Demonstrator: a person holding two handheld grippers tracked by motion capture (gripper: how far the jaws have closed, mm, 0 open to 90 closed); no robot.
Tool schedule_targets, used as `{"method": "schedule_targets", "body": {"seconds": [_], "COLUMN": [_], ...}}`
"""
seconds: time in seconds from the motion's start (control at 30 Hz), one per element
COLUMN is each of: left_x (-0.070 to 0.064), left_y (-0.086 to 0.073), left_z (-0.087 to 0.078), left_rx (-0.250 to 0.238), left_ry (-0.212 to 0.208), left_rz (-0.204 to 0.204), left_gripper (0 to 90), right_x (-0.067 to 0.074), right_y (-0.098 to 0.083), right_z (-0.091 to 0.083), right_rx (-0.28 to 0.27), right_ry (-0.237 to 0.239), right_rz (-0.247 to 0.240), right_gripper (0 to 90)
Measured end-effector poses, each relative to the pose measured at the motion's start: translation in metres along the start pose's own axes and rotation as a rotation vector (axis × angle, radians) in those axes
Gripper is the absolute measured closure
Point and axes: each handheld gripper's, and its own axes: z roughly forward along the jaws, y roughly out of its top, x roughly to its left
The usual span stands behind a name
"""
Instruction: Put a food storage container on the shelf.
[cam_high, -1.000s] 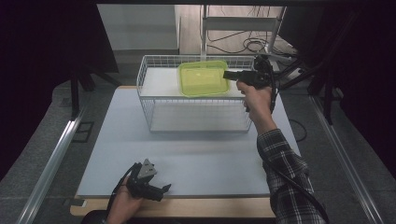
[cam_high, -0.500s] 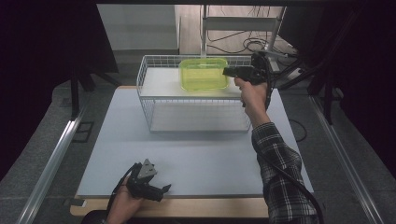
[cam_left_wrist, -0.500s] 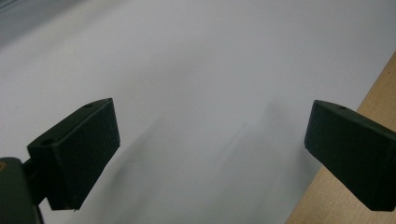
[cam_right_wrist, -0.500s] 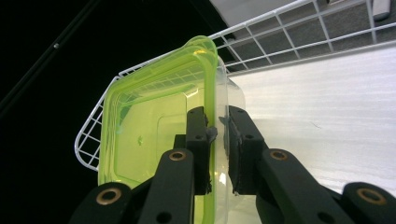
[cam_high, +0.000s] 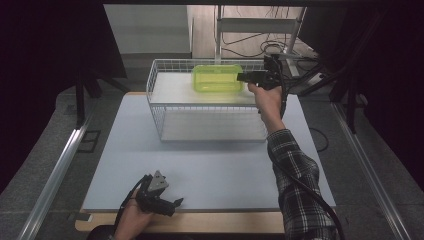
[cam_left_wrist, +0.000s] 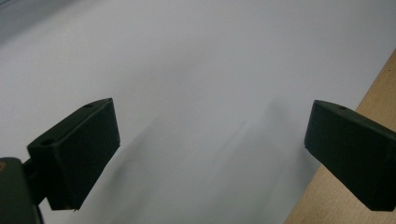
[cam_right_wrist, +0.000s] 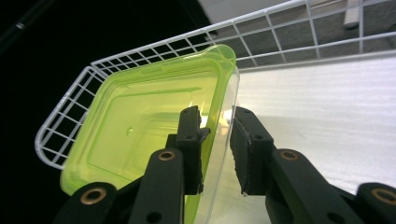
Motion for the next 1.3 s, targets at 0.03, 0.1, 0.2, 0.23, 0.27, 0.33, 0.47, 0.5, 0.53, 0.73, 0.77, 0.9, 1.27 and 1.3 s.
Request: {"method": "schedule_targets", "body": {"seconds": [0.03, 0.1, 0.2, 0.23, 0.27, 0.33, 0.47, 0.5, 0.53, 0.73, 0.77, 0.9, 1.27, 1.3], "left_x": [0.0, 0.0, 0.0, 0.0, 0.0, 0.0, 0.001, 0.001, 0.001, 0.002, 0.002, 0.002, 0.002, 0.002], "left_y": [0.0, 0.0, 0.0, 0.0, 0.0, 0.0, 0.0, 0.0, 0.0, 0.0, 0.0, 0.0, 0.0, 0.0], "left_z": [0.0, 0.0, 0.0, 0.0, 0.0, -0.001, -0.001, -0.001, -0.001, -0.002, -0.002, -0.002, -0.002, -0.002], "left_rx": [0.0, 0.001, 0.001, 0.0, 0.0, -0.002, -0.005, -0.006, -0.007, -0.013, -0.014, -0.013, -0.012, -0.012], "left_ry": [0.0, -0.001, -0.001, 0.0, -0.002, -0.002, -0.003, -0.003, -0.004, -0.007, -0.011, -0.01, -0.002, -0.002], "left_rz": [0.0, 0.0, 0.001, 0.001, 0.0, -0.002, -0.005, -0.006, -0.006, -0.015, -0.019, -0.018, -0.005, -0.005], "left_gripper": [3.2, 3.2, 3.2, 3.2, 3.2, 3.2, 3.2, 3.2, 3.2, 3.2, 3.3, 3.3, 3.0, 3.0], "right_x": [0.001, 0.002, 0.002, 0.002, 0.002, 0.004, 0.009, 0.01, 0.01, 0.01, 0.01, 0.01, 0.018, 0.018], "right_y": [0.0, 0.0, 0.0, 0.0, 0.0, 0.0, 0.001, 0.001, 0.001, -0.003, -0.004, -0.007, -0.02, -0.02], "right_z": [0.001, 0.003, 0.005, 0.005, 0.005, 0.005, -0.001, -0.002, -0.004, -0.013, -0.014, -0.018, -0.031, -0.031], "right_rx": [0.0, 0.006, 0.012, 0.014, 0.015, 0.008, 0.0, -0.006, -0.005, -0.003, 0.001, 0.007, 0.001, 0.001], "right_ry": [-0.013, -0.028, -0.027, -0.031, -0.033, -0.04, -0.04, -0.037, -0.037, -0.022, -0.019, -0.018, 0.008, 0.008], "right_rz": [-0.013, -0.03, -0.04, -0.046, -0.05, -0.07, -0.115, -0.124, -0.133, -0.159, -0.163, -0.199, -0.288, -0.288], "right_gripper": [72.0, 70.8, 67.5, 66.4, 65.9, 59.9, 50.9, 48.5, 46.3, 36.9, 35.8, 31.4, 21.3, 21.3]}}
